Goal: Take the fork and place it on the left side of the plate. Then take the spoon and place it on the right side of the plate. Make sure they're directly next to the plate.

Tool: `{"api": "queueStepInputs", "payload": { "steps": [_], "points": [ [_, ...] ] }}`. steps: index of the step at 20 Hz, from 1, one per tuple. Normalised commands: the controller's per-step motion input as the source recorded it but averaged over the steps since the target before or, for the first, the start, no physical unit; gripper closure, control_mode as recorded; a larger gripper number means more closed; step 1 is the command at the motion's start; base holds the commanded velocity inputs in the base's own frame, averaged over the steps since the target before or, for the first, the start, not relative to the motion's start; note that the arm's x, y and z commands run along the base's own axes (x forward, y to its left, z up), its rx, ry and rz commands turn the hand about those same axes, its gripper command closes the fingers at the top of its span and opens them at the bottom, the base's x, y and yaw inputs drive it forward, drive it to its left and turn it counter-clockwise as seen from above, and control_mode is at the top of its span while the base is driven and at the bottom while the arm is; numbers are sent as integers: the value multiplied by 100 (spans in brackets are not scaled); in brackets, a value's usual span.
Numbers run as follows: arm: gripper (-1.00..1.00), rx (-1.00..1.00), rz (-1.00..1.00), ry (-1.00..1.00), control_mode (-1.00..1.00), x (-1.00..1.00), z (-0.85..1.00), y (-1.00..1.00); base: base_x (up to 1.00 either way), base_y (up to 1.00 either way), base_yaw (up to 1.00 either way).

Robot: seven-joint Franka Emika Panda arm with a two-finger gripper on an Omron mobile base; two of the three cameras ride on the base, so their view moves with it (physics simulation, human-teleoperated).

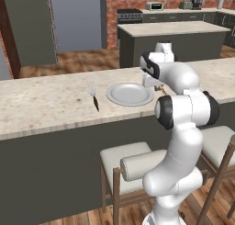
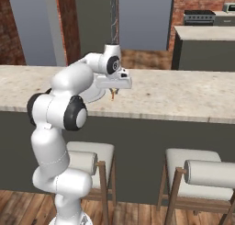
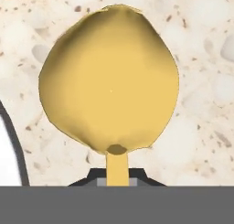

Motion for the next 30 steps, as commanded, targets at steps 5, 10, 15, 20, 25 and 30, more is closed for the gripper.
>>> {"api": "queueStepInputs", "payload": {
  "steps": [5, 10, 15, 20, 25, 30],
  "points": [
    [-100, 0, 0, 8, -100, 19, -6, 0, 0, 0, 0],
    [-100, 0, -1, 2, -100, -4, 2, -6, 0, 0, 0],
    [-100, 0, -5, 0, -100, -20, 30, -6, 0, 0, 0],
    [-100, 0, -4, 0, -100, -30, 49, 0, 0, 0, 0],
    [-100, 0, -5, 0, -100, -47, 48, 0, 0, 0, 0],
    [-100, 0, -7, 0, -100, -60, 47, 0, 0, 0, 0]
  ]
}}
